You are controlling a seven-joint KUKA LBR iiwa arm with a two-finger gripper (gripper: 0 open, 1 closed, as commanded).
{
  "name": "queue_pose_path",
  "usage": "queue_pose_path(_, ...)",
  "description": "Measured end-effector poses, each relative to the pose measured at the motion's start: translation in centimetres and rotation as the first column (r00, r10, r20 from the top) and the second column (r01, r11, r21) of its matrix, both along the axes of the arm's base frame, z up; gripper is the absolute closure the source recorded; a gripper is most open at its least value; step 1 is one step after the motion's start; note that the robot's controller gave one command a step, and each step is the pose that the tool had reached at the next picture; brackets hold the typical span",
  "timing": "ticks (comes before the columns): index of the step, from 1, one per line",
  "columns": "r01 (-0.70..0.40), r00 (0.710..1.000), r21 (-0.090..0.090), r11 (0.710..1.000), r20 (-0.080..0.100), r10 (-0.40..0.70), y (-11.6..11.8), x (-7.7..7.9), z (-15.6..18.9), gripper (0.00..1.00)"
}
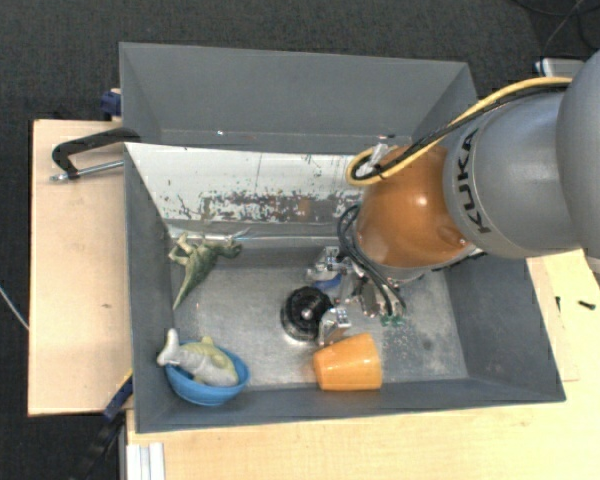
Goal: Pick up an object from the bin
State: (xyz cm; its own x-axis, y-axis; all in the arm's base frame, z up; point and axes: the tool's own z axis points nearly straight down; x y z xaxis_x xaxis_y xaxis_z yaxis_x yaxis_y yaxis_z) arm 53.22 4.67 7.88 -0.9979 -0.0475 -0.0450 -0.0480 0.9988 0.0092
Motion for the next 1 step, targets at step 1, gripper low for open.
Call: queue_pose_path(1,0.015,0.999,-0.009,1.0,-0.03,-0.015,0.51,0.27,13.62,1.0)
